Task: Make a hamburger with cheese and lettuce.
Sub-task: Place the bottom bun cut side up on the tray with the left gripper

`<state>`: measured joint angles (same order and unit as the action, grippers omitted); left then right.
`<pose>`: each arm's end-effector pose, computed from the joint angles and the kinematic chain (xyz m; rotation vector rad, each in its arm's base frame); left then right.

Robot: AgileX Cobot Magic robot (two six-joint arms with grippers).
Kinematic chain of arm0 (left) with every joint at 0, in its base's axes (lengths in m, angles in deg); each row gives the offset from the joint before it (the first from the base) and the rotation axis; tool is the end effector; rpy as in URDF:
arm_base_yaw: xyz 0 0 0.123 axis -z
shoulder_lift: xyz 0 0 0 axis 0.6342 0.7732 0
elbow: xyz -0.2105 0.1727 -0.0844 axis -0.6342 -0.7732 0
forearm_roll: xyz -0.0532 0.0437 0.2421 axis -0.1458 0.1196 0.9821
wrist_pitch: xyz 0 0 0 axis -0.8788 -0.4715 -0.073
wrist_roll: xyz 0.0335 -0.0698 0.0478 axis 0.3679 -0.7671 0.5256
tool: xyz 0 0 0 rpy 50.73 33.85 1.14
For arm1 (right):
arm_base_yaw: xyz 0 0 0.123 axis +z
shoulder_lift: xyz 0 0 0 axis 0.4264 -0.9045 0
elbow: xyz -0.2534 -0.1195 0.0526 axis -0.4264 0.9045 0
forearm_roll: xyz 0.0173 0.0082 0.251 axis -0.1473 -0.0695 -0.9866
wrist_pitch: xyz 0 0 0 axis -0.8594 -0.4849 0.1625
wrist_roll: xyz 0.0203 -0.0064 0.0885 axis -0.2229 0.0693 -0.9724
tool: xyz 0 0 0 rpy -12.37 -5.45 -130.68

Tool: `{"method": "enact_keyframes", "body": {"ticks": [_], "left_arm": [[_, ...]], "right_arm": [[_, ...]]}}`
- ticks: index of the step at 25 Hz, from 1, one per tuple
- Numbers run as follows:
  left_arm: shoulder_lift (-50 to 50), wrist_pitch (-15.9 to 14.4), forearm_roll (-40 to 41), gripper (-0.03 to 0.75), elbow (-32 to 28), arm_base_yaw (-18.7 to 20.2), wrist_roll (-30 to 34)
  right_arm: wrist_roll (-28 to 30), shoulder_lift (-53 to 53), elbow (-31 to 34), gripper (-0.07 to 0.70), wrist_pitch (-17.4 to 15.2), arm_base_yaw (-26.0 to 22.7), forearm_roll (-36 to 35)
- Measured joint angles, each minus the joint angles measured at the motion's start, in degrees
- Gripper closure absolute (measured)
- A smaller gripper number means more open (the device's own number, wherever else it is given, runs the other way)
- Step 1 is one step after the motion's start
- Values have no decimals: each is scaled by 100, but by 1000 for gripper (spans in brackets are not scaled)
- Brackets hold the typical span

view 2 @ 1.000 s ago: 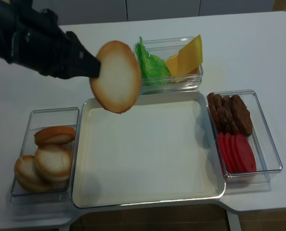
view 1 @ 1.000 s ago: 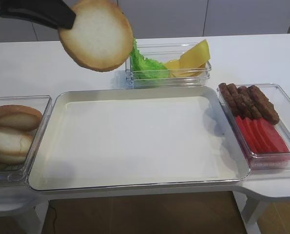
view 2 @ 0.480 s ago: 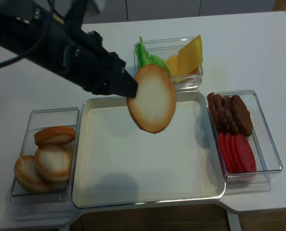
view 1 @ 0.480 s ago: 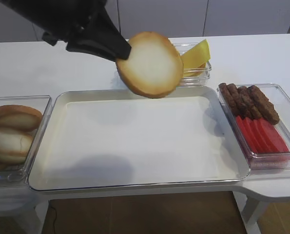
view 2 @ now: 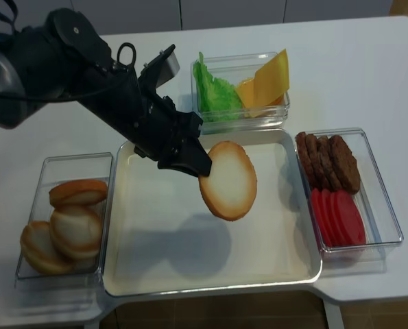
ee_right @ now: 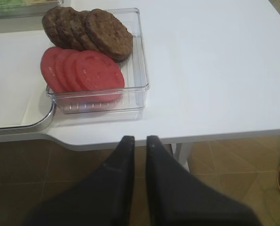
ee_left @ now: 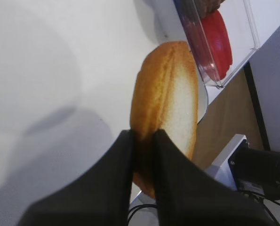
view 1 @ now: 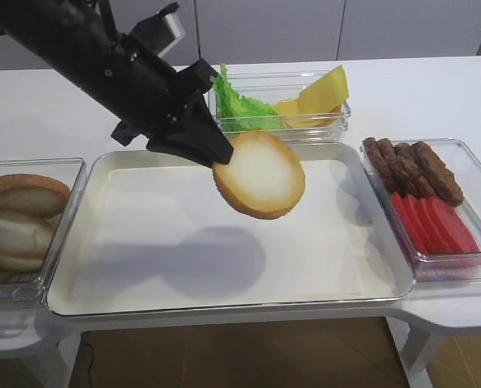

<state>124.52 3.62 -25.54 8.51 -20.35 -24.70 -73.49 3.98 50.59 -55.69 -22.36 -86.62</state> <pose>0.3165 -0.1739 0.2879 0.4944 2.7011 -1.1455 -0.0095 0.0006 0.2679 0.0117 2.1089 0.0835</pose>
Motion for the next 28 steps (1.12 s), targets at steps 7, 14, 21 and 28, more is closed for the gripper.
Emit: {"method": "enact_keyframes", "body": {"ticks": [7, 14, 21, 28], "left_arm": [[440, 21, -8, 634, 0, -122, 0], [719, 30, -13, 634, 0, -375, -113], [953, -72, -11, 634, 0, -385, -113], [1089, -89, 86, 634, 0, -385, -113]], "right_arm": [[22, 0, 0, 563, 0, 0, 0], [22, 0, 0, 563, 0, 0, 0], [12, 0, 0, 563, 0, 0, 0], [2, 0, 0, 563, 0, 0, 0]]}}
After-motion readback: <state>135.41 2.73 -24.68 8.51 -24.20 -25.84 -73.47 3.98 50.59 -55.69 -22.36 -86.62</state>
